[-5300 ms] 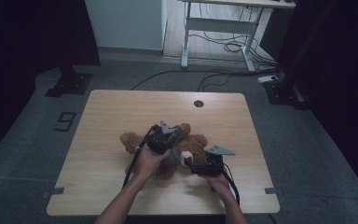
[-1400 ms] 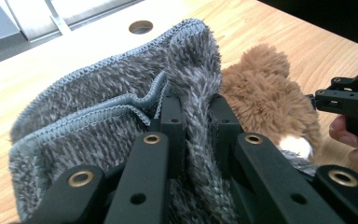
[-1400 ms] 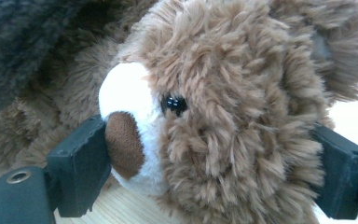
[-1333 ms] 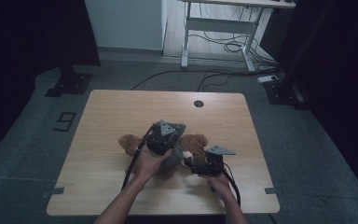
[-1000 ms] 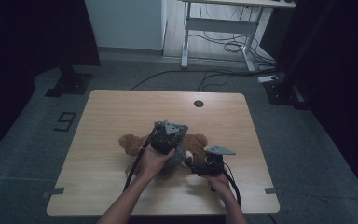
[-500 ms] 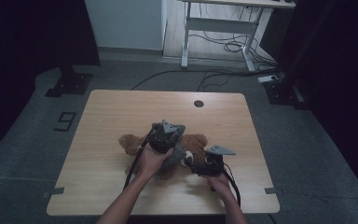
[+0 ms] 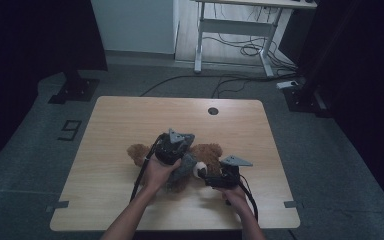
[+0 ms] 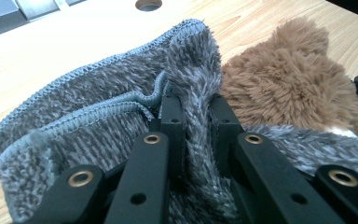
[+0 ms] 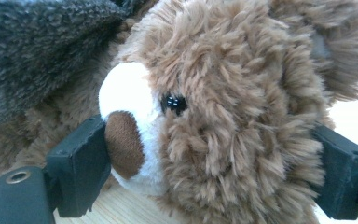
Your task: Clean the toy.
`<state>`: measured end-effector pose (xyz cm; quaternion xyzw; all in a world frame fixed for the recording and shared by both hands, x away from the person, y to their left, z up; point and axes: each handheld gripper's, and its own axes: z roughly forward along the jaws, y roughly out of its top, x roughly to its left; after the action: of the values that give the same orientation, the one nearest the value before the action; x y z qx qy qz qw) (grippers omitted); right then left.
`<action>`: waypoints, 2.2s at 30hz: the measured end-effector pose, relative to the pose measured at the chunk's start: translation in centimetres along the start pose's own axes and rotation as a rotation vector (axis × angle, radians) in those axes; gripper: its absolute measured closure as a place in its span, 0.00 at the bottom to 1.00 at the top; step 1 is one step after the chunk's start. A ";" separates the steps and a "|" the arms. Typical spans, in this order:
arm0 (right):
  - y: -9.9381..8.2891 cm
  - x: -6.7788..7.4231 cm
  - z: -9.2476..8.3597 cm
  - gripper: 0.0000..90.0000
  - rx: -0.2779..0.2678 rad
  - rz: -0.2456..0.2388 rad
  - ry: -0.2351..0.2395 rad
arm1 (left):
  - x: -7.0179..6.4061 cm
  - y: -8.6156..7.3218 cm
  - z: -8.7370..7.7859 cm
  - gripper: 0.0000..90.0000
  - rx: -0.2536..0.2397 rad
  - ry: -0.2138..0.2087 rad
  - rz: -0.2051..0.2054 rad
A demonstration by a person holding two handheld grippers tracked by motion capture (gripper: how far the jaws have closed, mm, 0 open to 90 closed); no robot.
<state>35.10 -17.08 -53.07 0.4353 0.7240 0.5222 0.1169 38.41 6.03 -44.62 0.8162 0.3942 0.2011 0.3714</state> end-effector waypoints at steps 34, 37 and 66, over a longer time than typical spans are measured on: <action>-0.1 0.0 0.0 0.14 0.000 -0.001 0.000 | 6.9 -6.5 -5.2 0.88 0.000 0.118 -0.102; -0.1 0.0 0.0 0.14 0.000 -0.001 0.000 | 7.4 -7.5 -5.3 0.88 0.006 0.125 -0.115; -0.2 0.4 0.2 0.15 -0.008 -0.004 -0.042 | 8.0 -4.1 -9.2 0.88 -0.120 0.120 -0.125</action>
<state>34.89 -16.61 -53.18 0.4442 0.7201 0.5156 0.1351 35.52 18.25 -41.55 0.7529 0.4531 0.2494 0.4069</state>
